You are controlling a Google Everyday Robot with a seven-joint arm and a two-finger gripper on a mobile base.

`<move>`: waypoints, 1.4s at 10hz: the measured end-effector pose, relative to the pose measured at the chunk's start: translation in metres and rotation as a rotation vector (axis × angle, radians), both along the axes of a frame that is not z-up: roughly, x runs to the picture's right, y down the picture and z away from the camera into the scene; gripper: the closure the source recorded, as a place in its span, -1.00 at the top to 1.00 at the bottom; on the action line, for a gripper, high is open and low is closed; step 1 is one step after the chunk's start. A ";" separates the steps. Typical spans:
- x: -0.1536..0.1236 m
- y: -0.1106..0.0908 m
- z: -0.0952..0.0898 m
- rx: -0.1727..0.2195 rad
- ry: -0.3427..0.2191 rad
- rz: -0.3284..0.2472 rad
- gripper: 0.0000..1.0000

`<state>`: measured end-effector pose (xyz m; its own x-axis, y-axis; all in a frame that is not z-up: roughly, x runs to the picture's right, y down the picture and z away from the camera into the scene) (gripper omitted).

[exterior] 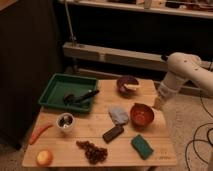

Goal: Place fork in red bowl

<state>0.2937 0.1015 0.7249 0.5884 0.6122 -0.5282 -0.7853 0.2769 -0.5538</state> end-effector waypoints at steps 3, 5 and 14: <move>0.055 0.034 -0.034 -0.044 0.048 0.033 -0.97; 0.072 0.048 -0.041 -0.072 0.058 0.032 -0.97; 0.007 0.033 -0.004 -0.145 0.050 -0.021 -0.97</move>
<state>0.3012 0.1350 0.7210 0.5706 0.5157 -0.6391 -0.8080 0.2134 -0.5492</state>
